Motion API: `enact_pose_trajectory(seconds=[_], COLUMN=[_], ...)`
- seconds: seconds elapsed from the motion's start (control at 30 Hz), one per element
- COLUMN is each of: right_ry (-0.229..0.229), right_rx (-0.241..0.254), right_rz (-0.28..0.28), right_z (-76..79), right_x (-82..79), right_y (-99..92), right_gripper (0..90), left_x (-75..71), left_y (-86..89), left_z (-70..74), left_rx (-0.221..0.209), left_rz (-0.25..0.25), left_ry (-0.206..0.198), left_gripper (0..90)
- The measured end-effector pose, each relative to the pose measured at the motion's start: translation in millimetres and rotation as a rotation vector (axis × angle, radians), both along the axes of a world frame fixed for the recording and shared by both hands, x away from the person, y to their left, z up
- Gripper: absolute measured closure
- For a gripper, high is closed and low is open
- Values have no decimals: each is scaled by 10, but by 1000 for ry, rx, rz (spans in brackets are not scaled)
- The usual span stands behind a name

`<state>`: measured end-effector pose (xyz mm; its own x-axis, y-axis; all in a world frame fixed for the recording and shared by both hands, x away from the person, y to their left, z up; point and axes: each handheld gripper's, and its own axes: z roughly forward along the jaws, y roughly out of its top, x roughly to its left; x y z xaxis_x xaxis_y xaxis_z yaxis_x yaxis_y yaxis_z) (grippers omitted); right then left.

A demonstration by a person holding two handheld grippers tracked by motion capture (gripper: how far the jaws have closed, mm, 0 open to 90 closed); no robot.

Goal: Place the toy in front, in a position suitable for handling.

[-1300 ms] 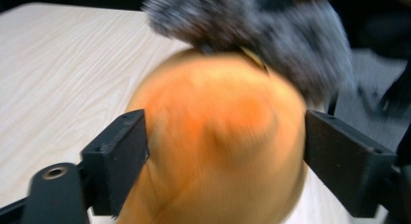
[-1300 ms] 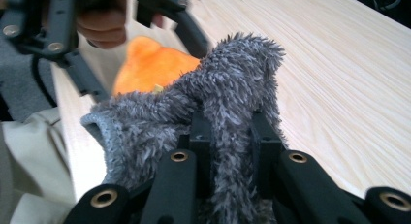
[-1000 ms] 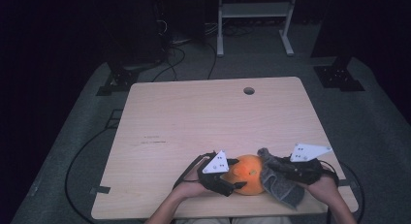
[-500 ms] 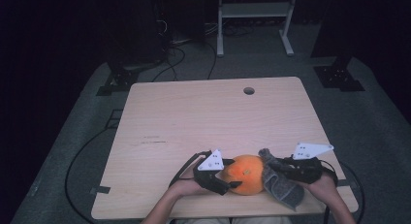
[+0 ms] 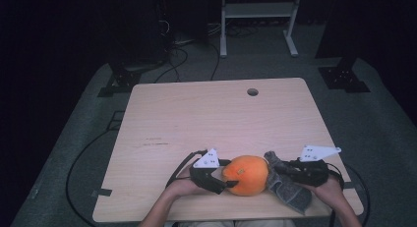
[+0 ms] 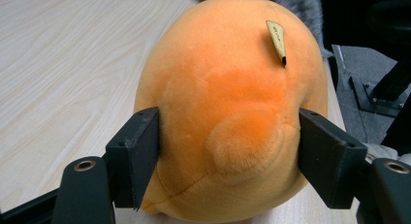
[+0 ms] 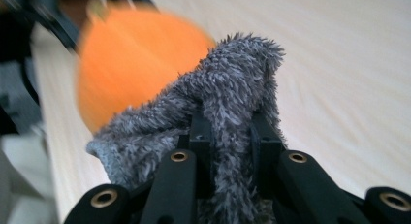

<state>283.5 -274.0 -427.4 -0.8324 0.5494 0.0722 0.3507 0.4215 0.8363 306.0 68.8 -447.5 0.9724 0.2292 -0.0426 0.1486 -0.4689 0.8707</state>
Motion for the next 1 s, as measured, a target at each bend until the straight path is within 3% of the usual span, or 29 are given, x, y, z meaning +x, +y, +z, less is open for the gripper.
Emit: enact_pose_trajectory(seconds=[0.1, 0.17, 0.27, 0.33, 0.4, 0.47, 0.53, 0.63, 0.77, 0.87, 1.0], right_ry=[-22, -9, 28, 49, 68, 40, -15, -73, -62, -41, -22], right_rx=[55, 19, 14, -70, -97, -60, 19, 68, 12, 17, 15], right_rz=[34, 38, 15, -28, -36, -30, -10, 36, 50, 36, 11], right_z=[75, 21, -77, -138, -181, -92, 68, 241, 174, 97, 49], right_x=[-23, -8, 33, 60, 72, 32, -20, -91, -73, -41, -15], right_y=[54, 116, 94, 59, 33, 34, 71, 185, 293, 210, 117], right_gripper=[754, 754, 755, 755, 755, 754, 754, 755, 754, 751, 752], left_x=[20, 24, 37, 43, 48, 52, 60, 88, 77, 89, 112], left_y=[4, 9, 12, 30, 41, 23, -3, -20, -18, 1, -71], left_z=[-11, -14, -19, -24, -29, -32, -37, -38, -8, -5, -68], left_rx=[-12, -15, -22, -27, -30, -35, -43, -62, -92, -117, -70], left_rz=[-1, 5, 6, 7, 10, 16, 20, 26, -7, -12, 6], left_ry=[13, 17, 25, 31, 35, 35, 34, 49, 64, 81, 73], left_gripper=[282, 282, 282, 282, 280, 278, 276, 267, 176, 142, 97])
